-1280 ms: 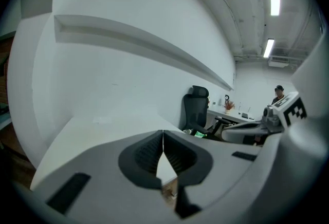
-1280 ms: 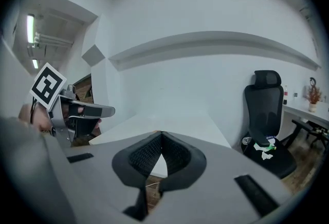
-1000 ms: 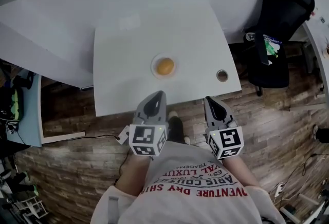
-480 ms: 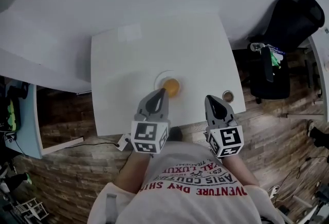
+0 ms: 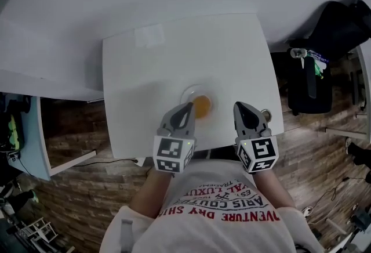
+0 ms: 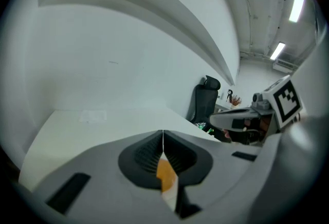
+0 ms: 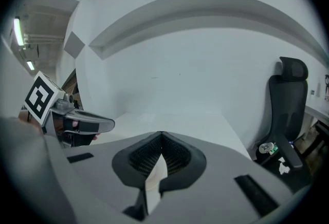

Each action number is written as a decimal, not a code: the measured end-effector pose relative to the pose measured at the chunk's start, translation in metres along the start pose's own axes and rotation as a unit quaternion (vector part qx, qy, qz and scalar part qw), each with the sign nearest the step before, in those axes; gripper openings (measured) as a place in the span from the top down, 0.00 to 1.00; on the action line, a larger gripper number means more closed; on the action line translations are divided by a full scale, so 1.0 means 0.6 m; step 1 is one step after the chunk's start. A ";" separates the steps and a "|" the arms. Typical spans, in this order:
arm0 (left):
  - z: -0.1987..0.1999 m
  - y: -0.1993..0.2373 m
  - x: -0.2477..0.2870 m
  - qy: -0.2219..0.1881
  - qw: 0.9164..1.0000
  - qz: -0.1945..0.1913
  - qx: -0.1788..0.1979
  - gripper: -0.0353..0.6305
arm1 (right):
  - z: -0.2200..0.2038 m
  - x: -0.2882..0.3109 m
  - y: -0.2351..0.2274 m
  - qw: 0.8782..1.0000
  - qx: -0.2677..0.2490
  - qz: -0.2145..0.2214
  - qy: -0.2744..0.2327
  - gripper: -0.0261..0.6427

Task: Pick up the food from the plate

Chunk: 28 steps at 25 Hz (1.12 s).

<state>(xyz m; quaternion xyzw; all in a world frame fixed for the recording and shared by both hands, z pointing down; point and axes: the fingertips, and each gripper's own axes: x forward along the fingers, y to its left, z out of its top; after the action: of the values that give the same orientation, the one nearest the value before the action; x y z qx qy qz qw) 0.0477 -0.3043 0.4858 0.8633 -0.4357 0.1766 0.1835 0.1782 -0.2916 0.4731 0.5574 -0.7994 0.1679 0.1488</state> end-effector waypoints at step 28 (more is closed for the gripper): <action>-0.219 -0.006 0.149 0.216 0.976 0.002 -0.018 0.36 | -0.177 0.123 -0.059 0.984 0.033 0.090 0.149 0.95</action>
<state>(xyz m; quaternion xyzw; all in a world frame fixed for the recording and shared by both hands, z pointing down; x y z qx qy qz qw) 0.0814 -0.3020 0.6409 0.8007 -0.3903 0.3512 0.2884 0.1921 -0.3189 0.6037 0.4566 -0.8092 0.2879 0.2320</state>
